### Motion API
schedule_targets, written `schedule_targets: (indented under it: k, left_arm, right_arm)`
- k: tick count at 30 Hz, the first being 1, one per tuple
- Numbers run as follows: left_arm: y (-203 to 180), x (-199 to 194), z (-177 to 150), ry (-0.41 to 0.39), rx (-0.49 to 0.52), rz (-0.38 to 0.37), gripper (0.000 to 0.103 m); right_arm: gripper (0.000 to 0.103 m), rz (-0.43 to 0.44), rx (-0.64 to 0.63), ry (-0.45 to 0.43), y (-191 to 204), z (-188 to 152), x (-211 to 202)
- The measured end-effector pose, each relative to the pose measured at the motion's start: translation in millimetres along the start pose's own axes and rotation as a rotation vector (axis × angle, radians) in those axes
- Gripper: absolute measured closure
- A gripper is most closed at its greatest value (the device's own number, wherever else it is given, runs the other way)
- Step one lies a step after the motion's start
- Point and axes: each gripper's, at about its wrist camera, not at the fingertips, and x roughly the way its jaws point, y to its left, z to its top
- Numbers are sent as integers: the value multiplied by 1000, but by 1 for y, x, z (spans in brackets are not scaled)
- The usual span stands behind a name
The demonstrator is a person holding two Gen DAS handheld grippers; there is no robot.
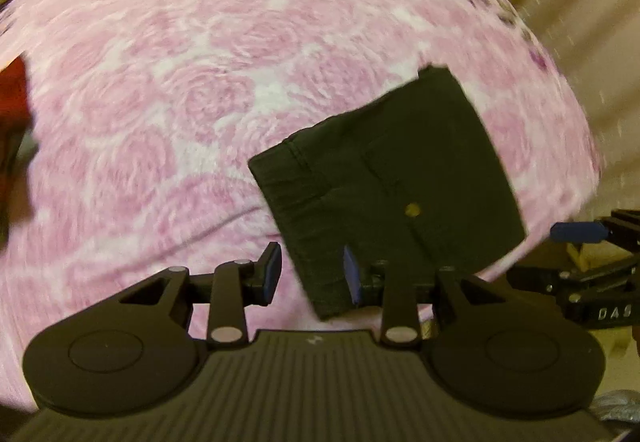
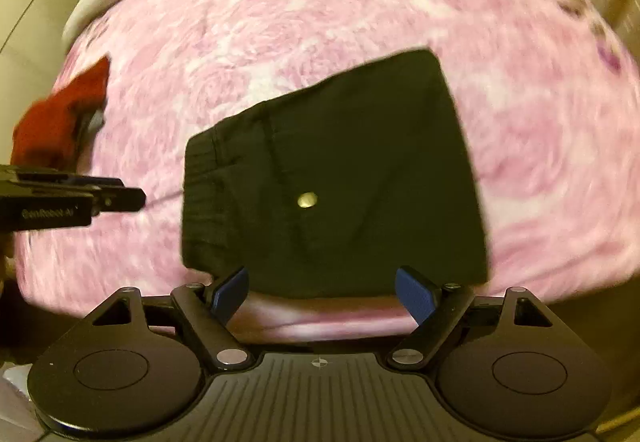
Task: Fold clothes
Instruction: 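Lay the folded pants flat and open both tools, then grasp the folded pants with both tools and lift them off the bedspread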
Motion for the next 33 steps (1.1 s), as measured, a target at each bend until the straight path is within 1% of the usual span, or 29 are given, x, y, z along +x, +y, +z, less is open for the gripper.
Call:
schedule_targets:
  k: [2, 5, 8, 10, 11, 14, 18, 20, 25, 30, 33]
  left_arm:
    - [-21, -10, -8, -28, -72, 21, 73]
    - [-53, -25, -21, -71, -138, 54, 69]
    - [-81, -41, -35, -103, -193, 85, 65]
    - [-96, -53, -46, -123, -206, 101, 65]
    - [-101, -59, -50, -133, -217, 111, 63]
    - [-112, -73, -62, -158, -255, 143, 62]
    - [-119, -78, -72, -155, -295, 183, 61]
    - [-120, -77, -74, -146, -307, 195, 58]
    - [-117, -70, -77, -113, -323, 206, 56]
    - [-94, -49, -66, -64, -336, 201, 56]
    - [-74, -37, -55, -55, -341, 179, 56]
  right_arm:
    - [20, -13, -88, -2, -11, 3, -13]
    - [20, -26, -183, -16, -29, -1, -34]
    - [20, 5, -222, -19, -44, -7, -49]
    - [20, 24, -242, -19, -48, -11, -57]
    - [20, 33, -251, -18, -50, -13, -60]
    - [20, 58, -302, -20, -51, -16, -67]
    - [20, 70, -348, -19, -51, -23, -69]
    - [20, 79, -343, -10, -54, -24, -66]
    - [20, 86, -317, 25, -61, -21, -53]
    - [20, 67, -285, 62, -67, -11, -35]
    - [20, 49, -252, 77, -74, 1, -28]
